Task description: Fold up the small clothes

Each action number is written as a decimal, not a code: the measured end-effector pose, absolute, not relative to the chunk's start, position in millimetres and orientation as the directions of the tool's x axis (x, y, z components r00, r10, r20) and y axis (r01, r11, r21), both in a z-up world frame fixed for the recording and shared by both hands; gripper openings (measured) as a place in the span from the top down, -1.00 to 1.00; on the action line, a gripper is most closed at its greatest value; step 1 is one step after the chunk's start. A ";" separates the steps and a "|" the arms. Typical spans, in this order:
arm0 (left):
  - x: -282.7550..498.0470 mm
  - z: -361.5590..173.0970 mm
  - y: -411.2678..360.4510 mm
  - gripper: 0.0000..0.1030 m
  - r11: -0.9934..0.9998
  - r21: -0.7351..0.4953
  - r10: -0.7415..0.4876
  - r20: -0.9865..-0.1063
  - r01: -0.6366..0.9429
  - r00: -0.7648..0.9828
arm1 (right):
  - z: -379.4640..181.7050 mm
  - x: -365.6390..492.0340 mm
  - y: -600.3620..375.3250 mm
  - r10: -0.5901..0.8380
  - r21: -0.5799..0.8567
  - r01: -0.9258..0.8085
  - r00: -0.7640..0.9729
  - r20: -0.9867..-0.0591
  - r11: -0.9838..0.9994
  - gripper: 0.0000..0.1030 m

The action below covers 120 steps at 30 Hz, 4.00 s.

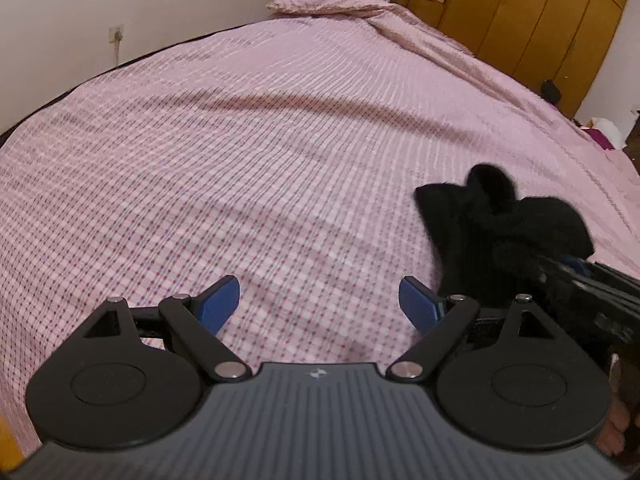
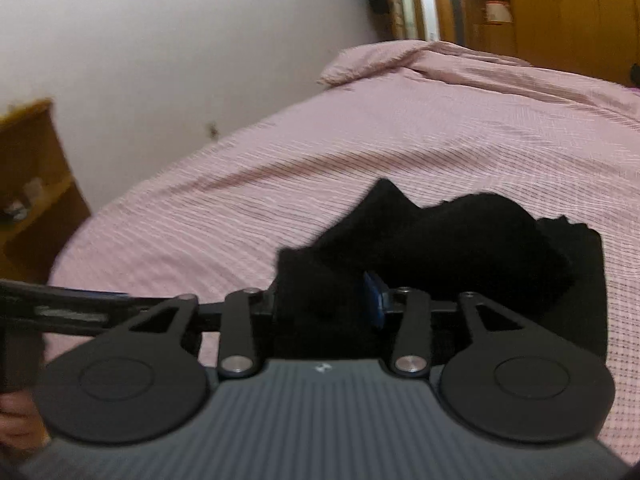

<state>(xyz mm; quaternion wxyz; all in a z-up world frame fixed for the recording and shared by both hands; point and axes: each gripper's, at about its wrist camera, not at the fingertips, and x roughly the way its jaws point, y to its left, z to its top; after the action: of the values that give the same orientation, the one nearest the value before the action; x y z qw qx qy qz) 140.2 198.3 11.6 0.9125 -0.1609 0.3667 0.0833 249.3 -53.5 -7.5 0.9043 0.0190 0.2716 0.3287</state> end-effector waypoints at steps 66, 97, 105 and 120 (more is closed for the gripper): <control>180.0 -8.6 132.3 -0.27 0.918 -0.393 -0.303 -0.616 0.049 0.727 | -36.1 213.7 -173.2 0.453 0.294 -0.352 0.778 -0.436 0.888 0.16; 192.4 2.3 128.1 -0.43 0.963 -0.266 -0.208 -0.654 0.037 0.727 | -35.8 209.3 -173.6 0.456 0.306 -0.347 0.764 -0.456 0.887 -0.32; 229.5 -17.1 131.4 -0.57 0.939 -0.344 -0.249 -0.691 -0.006 0.678 | -50.8 256.5 -194.9 0.523 0.495 -0.273 0.700 -0.486 0.825 -0.34; 241.1 -35.9 141.4 -0.72 0.913 -0.407 -0.310 -0.688 0.004 0.656 | -83.0 302.2 -195.1 0.637 0.615 -0.281 0.592 -0.493 0.737 -0.61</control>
<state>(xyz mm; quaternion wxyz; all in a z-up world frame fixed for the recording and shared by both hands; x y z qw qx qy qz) 241.1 141.4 -35.9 0.8902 -0.1884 0.4053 -0.0881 302.2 -195.1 -83.0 0.8580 0.2447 0.3636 0.2677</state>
